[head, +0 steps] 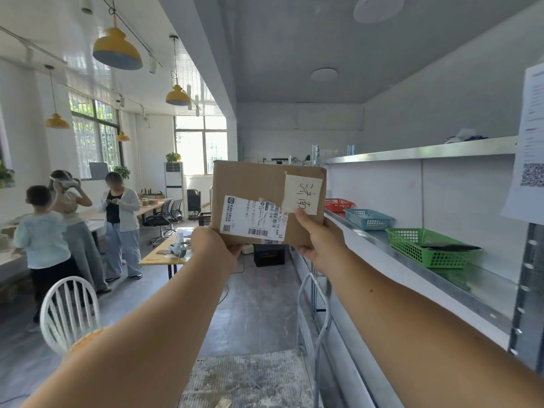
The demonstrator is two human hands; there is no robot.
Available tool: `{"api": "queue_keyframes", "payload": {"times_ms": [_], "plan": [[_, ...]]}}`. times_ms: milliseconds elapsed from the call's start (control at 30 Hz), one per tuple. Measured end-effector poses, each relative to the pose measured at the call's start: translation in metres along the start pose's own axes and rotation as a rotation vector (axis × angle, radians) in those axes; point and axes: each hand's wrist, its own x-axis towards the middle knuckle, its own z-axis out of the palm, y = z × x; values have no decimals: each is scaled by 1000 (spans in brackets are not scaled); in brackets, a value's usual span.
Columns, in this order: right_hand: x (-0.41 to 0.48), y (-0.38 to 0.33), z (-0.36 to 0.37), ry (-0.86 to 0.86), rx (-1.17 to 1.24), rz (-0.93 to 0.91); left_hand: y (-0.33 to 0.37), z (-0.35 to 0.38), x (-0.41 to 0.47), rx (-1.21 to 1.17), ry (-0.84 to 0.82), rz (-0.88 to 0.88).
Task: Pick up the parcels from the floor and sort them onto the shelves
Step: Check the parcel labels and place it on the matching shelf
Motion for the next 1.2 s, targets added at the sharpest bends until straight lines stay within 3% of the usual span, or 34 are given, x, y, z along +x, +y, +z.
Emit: {"api": "queue_keyframes", "payload": {"times_ms": [133,267,467,700,967,1200], "plan": [[4,-5,-8,-58,36,-104,8,2,5,237,-34,157],[6,-7,-8,15,114,-165,12,6,10,336,-64,304],[5,-11,3,29,174,-91,16,10,-1,256,-140,198],[9,-12,7,34,299,-179,13,7,1,232,-271,104],[11,-8,17,-55,174,-199,6,8,-1,48,-326,-45],[3,-13,23,-175,50,-211,-2,8,5,157,-352,1]]}}
